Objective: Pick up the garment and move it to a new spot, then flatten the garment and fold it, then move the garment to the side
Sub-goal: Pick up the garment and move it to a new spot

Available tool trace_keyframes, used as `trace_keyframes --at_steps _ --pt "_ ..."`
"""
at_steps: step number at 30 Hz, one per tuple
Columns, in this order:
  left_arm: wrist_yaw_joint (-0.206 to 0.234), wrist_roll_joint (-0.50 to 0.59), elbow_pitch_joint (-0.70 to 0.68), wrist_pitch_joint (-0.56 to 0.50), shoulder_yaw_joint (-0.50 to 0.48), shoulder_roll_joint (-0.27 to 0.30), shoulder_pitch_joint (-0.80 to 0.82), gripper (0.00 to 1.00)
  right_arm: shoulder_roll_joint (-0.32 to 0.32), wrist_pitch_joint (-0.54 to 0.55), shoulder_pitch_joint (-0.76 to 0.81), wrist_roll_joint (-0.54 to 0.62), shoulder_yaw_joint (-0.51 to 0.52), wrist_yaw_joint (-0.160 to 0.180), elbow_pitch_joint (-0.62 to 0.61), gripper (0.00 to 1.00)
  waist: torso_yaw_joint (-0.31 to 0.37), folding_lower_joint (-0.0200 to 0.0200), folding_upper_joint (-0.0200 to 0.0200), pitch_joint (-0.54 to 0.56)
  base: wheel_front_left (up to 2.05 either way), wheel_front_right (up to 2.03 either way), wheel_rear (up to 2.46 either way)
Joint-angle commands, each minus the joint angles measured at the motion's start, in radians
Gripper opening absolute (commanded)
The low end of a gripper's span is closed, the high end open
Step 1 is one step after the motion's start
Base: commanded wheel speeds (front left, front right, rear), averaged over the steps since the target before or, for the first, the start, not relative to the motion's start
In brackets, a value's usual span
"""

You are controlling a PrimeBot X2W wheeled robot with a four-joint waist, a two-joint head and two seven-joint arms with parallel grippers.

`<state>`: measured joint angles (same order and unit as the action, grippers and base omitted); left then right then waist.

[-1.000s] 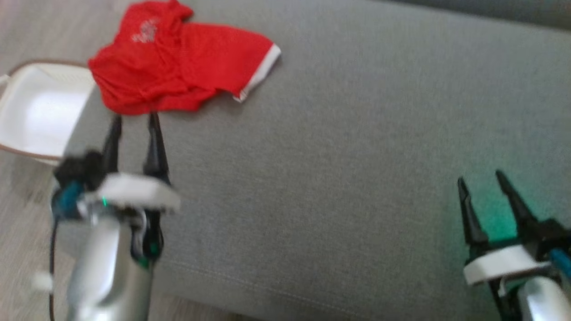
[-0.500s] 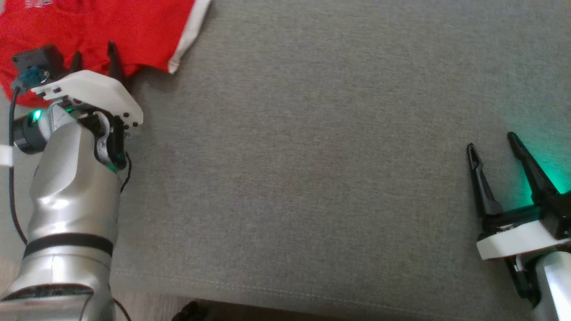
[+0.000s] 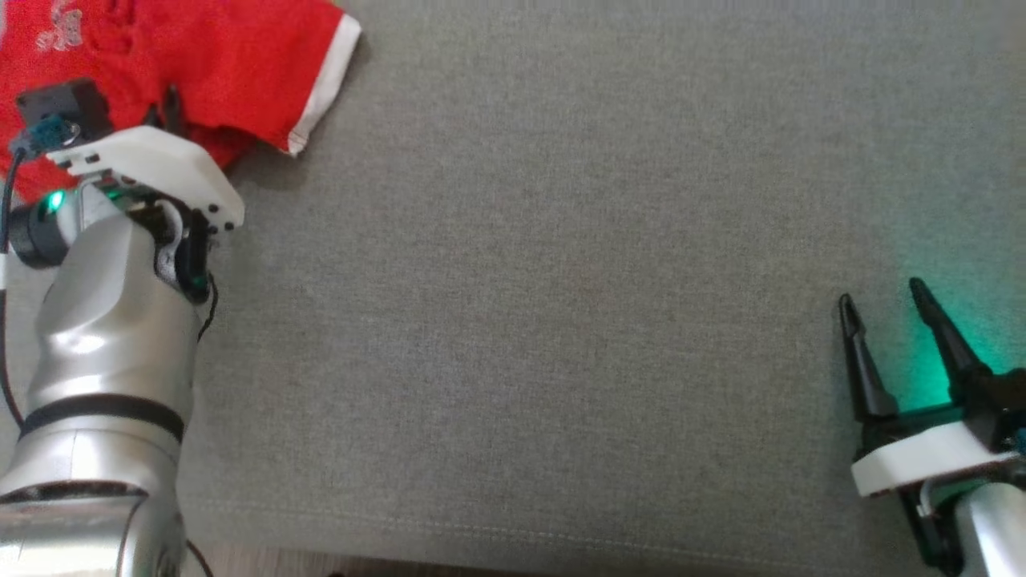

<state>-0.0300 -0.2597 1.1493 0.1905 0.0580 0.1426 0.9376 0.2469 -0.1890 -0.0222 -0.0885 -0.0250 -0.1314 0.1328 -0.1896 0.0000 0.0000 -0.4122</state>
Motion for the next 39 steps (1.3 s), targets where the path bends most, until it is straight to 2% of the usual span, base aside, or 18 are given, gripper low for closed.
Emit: trace_keyframes --at_steps 1,7,13,16,19,25,28,29,33,36,39 --pt "-0.016 -0.005 -0.038 0.017 -0.009 0.042 0.053 0.00 -0.001 -0.011 0.019 -0.010 -0.023 0.001 -0.017 1.00 -0.004 0.0000 0.0000 0.046 0.00 0.00 0.00" --pt "-0.079 -0.001 -0.066 -0.040 0.054 -0.004 0.068 0.00 -0.060 -0.029 0.034 -0.005 -0.048 0.001 0.047 1.00 0.006 0.0000 0.0000 0.167 0.00 0.00 0.00" --pt "-0.099 -0.060 -0.178 -0.167 0.131 -0.048 0.045 0.00 -0.121 -0.048 0.031 0.002 -0.064 0.001 0.105 1.00 0.051 0.0000 0.0000 0.263 0.00 0.00 0.00" --pt "-0.100 -0.146 -0.320 -0.258 0.220 -0.064 -0.006 0.00 -0.141 -0.057 0.038 0.003 -0.064 0.001 0.131 1.00 0.078 0.0000 0.0000 0.302 0.00 0.00 0.00" --pt "-0.100 -0.250 -0.509 -0.377 0.292 -0.049 -0.078 0.00 -0.158 -0.063 0.044 0.006 -0.063 0.001 0.148 1.00 0.111 0.0000 0.0000 0.324 0.00 0.00 0.00" --pt "-0.100 -0.493 -0.963 -0.634 0.337 -0.010 -0.258 0.00 -0.179 -0.069 0.050 0.004 -0.066 0.001 0.171 1.00 0.191 0.0000 0.0000 0.337 0.00 0.00 0.00" --pt "-0.071 -0.568 -1.168 -0.743 0.342 0.002 -0.326 0.00 -0.184 -0.071 0.049 0.002 -0.067 0.001 0.180 1.00 0.232 0.0000 0.0000 0.329 0.00 0.00 0.00" --pt "-0.071 -0.568 -1.168 -0.743 0.342 0.002 -0.326 0.00 -0.184 -0.071 0.049 0.002 -0.067 0.001 0.180 1.00 0.232 0.0000 0.0000 0.329 0.00 0.00 0.00" --pt "-0.006 -0.622 -1.340 -0.848 0.341 0.019 -0.370 0.00 -0.188 -0.072 0.038 -0.001 -0.075 0.001 0.189 1.00 0.290 0.0000 0.0000 0.319 0.00 0.00 0.00" --pt "0.034 -0.608 -1.359 -0.890 0.337 0.042 -0.365 0.00 -0.191 -0.072 0.027 -0.007 -0.079 0.001 0.188 1.00 0.332 0.0000 0.0000 0.312 0.00 0.00 0.00" --pt "0.059 -0.595 -1.289 -0.899 0.335 0.040 -0.345 0.00 -0.194 -0.073 0.016 -0.015 -0.089 0.001 0.189 1.00 0.370 0.0000 0.0000 0.301 0.00 0.00 0.00"
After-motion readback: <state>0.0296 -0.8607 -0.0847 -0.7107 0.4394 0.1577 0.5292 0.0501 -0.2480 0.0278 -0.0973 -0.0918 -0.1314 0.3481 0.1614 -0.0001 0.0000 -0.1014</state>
